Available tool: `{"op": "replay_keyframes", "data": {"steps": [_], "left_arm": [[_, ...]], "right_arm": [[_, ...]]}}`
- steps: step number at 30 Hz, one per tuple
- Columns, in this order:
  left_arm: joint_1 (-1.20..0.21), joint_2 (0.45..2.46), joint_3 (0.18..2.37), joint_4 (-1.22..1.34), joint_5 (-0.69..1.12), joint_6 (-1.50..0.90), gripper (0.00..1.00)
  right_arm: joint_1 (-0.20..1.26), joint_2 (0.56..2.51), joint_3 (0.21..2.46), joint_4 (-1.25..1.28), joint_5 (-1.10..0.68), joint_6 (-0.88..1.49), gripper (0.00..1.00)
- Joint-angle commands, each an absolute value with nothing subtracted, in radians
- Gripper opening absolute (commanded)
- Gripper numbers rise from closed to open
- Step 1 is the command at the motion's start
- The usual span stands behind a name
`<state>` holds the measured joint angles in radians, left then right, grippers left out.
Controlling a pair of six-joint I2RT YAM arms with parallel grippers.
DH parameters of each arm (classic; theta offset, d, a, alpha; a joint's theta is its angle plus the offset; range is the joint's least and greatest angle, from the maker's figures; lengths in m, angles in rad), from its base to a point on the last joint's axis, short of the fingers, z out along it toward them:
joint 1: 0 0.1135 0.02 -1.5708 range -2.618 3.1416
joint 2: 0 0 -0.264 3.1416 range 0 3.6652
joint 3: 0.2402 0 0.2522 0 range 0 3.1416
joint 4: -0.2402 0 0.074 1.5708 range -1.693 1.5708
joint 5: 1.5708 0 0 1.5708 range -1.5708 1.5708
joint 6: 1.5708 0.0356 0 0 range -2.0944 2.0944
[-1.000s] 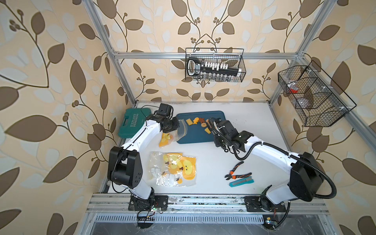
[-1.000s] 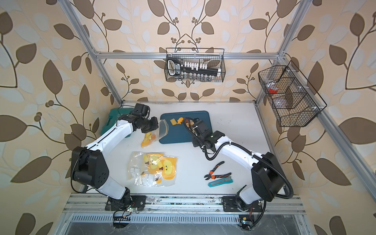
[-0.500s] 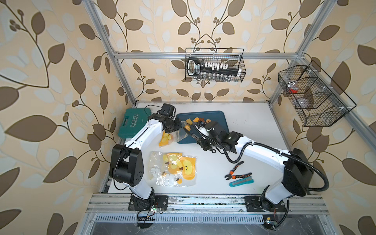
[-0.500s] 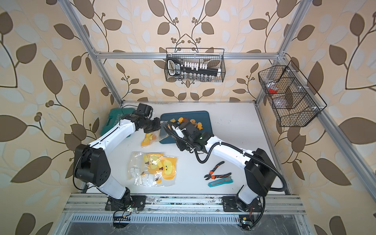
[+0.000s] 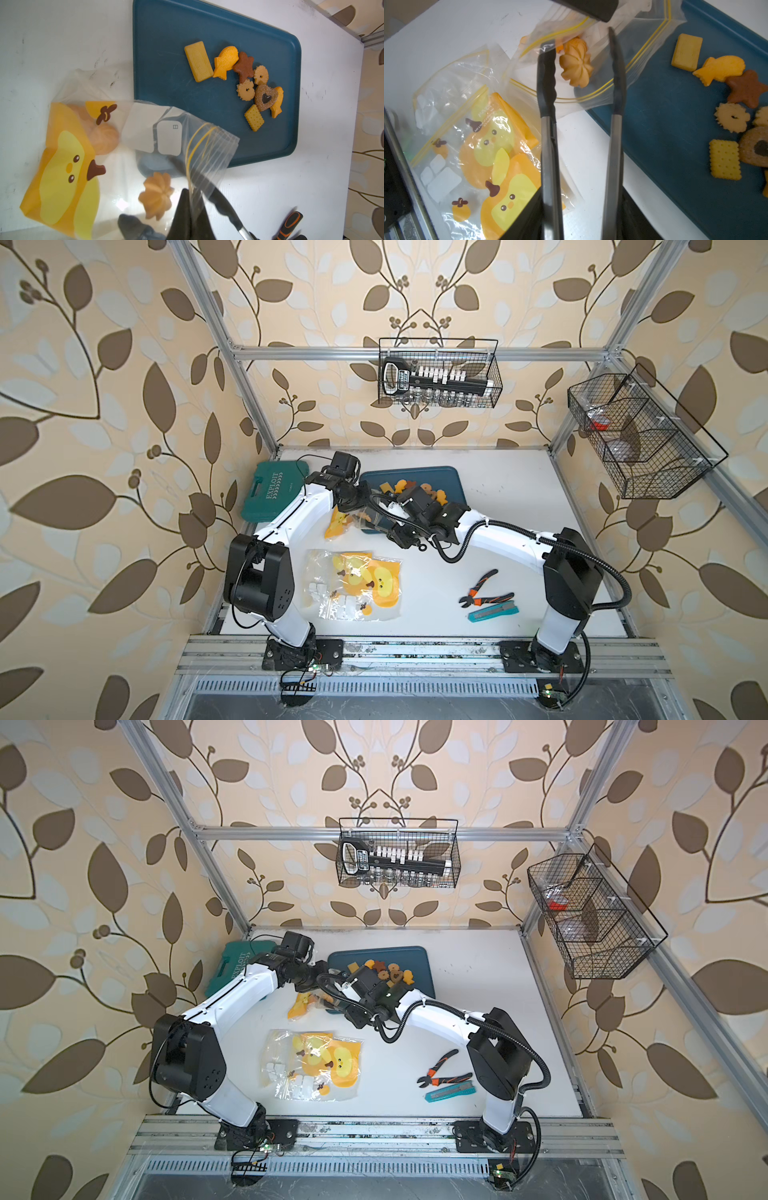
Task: Put the cookies into a resealable bag to prevent moisture
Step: Place the cookie in the ziploc bag, then pick up the cookie from the tray.
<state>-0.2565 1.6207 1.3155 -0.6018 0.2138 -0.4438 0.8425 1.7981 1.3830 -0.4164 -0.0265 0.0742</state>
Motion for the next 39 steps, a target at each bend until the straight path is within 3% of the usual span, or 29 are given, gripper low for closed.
{"op": "replay_keyframes", "data": {"steps": [1, 12, 17, 19, 22, 26, 39], "left_arm": [[-0.267, 1.618, 1.35, -0.597, 0.227, -0.422, 0.0], [-0.266, 1.599, 1.341, -0.593, 0.196, -0.434, 0.0], [-0.265, 1.574, 1.332, -0.591, 0.172, -0.437, 0.0], [-0.265, 1.566, 1.33, -0.589, 0.17, -0.439, 0.0], [-0.266, 1.562, 1.33, -0.589, 0.166, -0.439, 0.0], [-0.266, 1.566, 1.328, -0.588, 0.168, -0.439, 0.0], [-0.265, 1.563, 1.329, -0.597, 0.157, -0.434, 0.0]], "right_arm": [[0.846, 1.736, 1.359, -0.38, 0.003, 0.076, 0.55], [0.842, 1.388, 0.982, -0.104, 0.164, 0.237, 0.49], [0.764, 1.318, 0.858, -0.144, 0.244, 0.363, 0.49], [0.7, 1.318, 0.831, -0.187, 0.229, 0.403, 0.47], [0.597, 1.34, 0.806, -0.205, 0.06, 0.377, 0.47], [0.564, 1.433, 0.861, -0.277, -0.04, 0.288, 0.48], [0.553, 1.641, 1.027, -0.368, 0.083, 0.265, 0.57]]}}
